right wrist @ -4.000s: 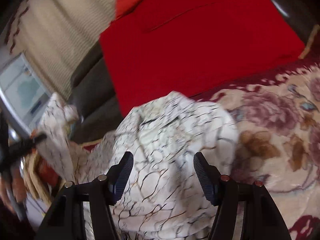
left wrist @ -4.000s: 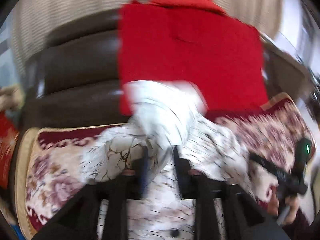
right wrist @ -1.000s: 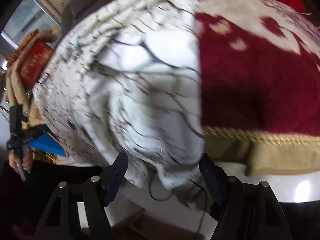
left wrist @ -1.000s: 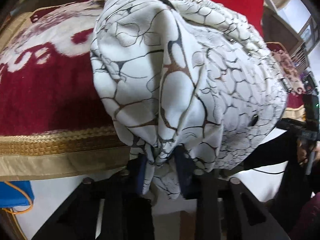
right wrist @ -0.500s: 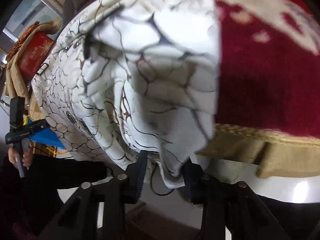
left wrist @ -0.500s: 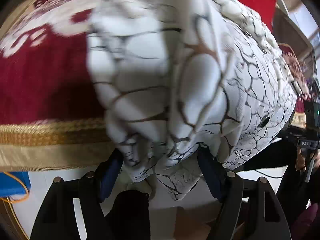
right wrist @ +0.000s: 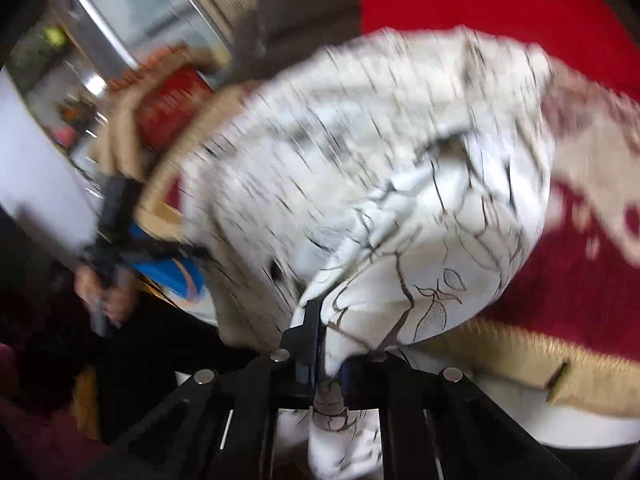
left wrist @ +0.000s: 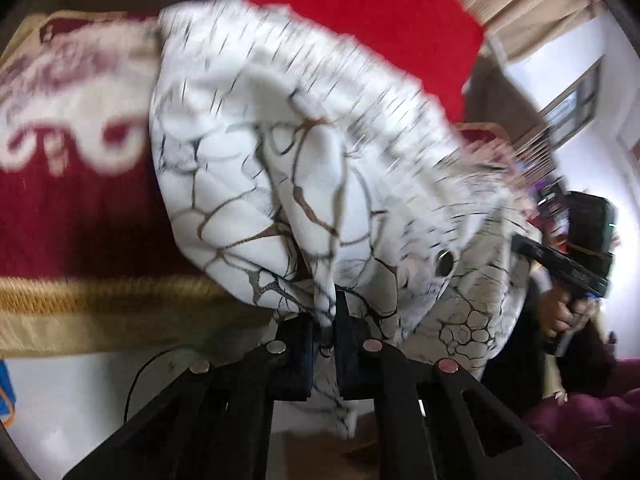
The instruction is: Fold large clothes
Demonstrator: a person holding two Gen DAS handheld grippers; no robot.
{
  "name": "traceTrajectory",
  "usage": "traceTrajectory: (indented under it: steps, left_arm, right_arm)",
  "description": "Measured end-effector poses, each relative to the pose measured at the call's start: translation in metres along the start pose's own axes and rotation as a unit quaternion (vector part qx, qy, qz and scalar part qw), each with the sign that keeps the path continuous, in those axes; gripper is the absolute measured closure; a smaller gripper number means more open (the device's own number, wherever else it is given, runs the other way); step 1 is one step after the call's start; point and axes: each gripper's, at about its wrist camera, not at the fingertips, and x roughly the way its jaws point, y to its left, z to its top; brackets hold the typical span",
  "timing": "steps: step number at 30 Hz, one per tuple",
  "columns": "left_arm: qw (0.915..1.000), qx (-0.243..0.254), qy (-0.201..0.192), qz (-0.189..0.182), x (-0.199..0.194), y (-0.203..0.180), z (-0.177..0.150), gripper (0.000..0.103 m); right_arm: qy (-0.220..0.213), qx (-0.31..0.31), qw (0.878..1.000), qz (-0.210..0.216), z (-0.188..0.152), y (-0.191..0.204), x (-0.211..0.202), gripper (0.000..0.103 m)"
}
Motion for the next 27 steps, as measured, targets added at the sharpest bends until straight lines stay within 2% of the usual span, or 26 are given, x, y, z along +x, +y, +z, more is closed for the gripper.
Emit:
traceTrajectory:
  steps: [2,4,5,8,11,14,17,19,22,23,24,25,26,27]
  left_arm:
    - [0.9985,0.004,-0.045,-0.03,-0.03,-0.009,0.028,0.095]
    - [0.9953,0.005,-0.087,-0.043,-0.054,-0.012,0.057,0.095]
    - [0.9923,0.001,-0.116,-0.044,-0.067,-0.01,0.081,0.095]
    - [0.9876,-0.017,-0.153,-0.028,-0.078,0.004,0.131,0.095]
    - [0.9851,-0.063,-0.159,-0.021,-0.064,0.029,0.173,0.095]
    - [0.9817,-0.109,-0.156,-0.011,-0.036,0.056,0.208,0.095]
    - [0.9819,-0.13,-0.137,0.015,-0.002,0.08,0.224,0.095]
    - [0.9833,-0.144,-0.107,0.033,0.025,0.091,0.234,0.095]
    - [0.9807,-0.166,-0.096,0.035,0.037,0.1,0.226,0.092]
    - [0.9801,-0.169,-0.1,0.029,0.034,0.099,0.222,0.09]
    - [0.9799,-0.168,-0.105,0.024,0.029,0.098,0.218,0.082]
    - [0.9798,-0.166,-0.11,0.018,0.024,0.095,0.216,0.075]
    - [0.9799,-0.163,-0.115,0.008,0.015,0.091,0.21,0.056]
    - [0.98,-0.161,-0.117,0.004,0.008,0.087,0.204,0.034]
  right_arm:
    - [-0.047,0.013,0.999,0.024,0.021,0.001,-0.018,0.095]
    - [-0.096,0.031,0.994,0.041,0.052,-0.009,-0.035,0.096]
    - [-0.117,0.046,0.991,0.046,0.069,-0.015,-0.037,0.096]
    - [-0.169,0.097,0.98,0.038,0.111,-0.047,-0.041,0.096]
    - [-0.188,0.16,0.969,0.025,0.143,-0.092,-0.027,0.096]
    - [-0.187,0.207,0.96,0.018,0.17,-0.131,-0.013,0.096]
    - [-0.18,0.239,0.954,0.007,0.191,-0.164,0.015,0.096]
    - [-0.161,0.258,0.953,0.008,0.2,-0.186,0.038,0.095]
    - [-0.131,0.29,0.948,0.022,0.199,-0.206,0.054,0.094]
    - [-0.129,0.291,0.948,0.028,0.198,-0.208,0.052,0.093]
    - [-0.125,0.287,0.949,0.032,0.194,-0.208,0.048,0.089]
    - [-0.122,0.282,0.951,0.037,0.193,-0.207,0.045,0.081]
    - [-0.121,0.275,0.953,0.043,0.191,-0.203,0.037,0.073]
    - [-0.123,0.268,0.954,0.046,0.188,-0.198,0.032,0.045]
